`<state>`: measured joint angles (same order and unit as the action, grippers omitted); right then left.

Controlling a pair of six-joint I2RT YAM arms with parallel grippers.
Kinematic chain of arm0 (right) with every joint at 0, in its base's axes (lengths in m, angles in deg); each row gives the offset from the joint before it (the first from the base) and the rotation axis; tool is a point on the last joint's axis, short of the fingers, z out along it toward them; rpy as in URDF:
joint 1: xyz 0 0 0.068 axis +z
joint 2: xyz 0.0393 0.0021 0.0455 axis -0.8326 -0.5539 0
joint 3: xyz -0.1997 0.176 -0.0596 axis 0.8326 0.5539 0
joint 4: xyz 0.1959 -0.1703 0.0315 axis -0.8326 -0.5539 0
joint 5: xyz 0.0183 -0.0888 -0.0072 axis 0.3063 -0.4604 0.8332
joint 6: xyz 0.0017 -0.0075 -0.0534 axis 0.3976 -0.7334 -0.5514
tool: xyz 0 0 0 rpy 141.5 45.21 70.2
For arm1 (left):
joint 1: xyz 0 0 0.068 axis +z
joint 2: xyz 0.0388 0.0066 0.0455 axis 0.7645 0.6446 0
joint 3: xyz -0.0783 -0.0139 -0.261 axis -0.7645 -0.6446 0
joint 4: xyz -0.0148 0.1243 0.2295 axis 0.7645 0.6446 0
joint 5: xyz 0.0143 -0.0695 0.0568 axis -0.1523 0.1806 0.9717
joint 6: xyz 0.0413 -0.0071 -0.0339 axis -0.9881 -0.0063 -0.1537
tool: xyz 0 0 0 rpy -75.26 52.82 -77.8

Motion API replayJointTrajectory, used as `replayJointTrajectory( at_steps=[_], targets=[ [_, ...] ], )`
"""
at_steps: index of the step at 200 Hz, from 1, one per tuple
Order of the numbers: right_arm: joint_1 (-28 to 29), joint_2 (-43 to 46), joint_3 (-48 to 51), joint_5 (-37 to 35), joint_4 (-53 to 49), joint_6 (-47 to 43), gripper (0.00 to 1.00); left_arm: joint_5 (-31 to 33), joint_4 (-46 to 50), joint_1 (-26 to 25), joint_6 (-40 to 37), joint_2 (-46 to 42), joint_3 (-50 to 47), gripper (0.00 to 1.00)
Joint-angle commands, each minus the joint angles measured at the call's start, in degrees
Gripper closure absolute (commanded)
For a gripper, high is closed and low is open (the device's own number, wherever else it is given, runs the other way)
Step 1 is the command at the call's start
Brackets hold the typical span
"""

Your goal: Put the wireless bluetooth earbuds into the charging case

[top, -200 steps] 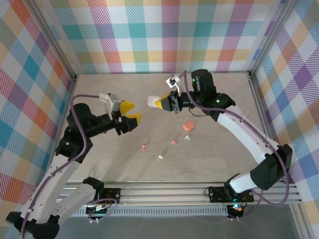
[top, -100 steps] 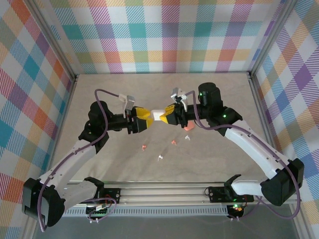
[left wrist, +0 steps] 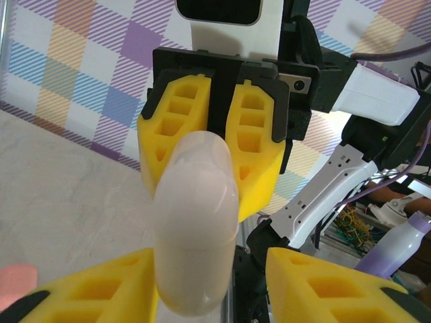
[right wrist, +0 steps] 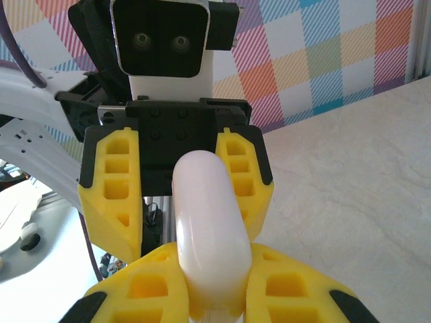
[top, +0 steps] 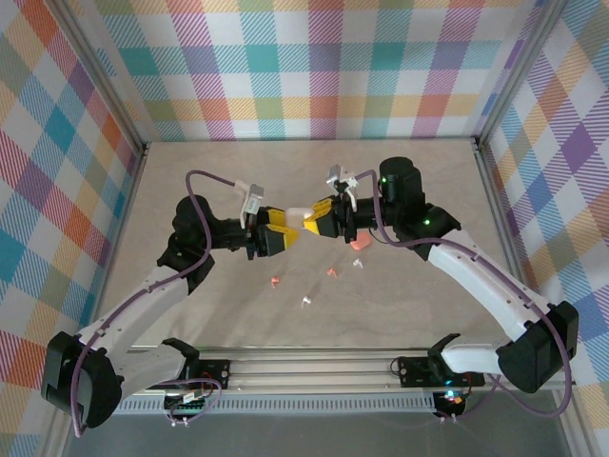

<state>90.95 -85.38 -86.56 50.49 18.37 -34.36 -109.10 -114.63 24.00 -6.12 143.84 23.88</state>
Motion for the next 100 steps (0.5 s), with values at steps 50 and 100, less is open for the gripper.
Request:
replayJointTrajectory(
  at_steps=[50,100],
  targets=[
    [0.83,-1.64,-0.82,3.79,-0.11,-0.38,0.95,-0.11,-1.72,-1.02,-1.51,-0.21,2.64,0.64],
    [0.83,-2.25,-1.48,4.09,0.31,0.05,0.95,0.75,0.51,-1.11,-3.19,-1.01,2.27,0.87]
  ],
)
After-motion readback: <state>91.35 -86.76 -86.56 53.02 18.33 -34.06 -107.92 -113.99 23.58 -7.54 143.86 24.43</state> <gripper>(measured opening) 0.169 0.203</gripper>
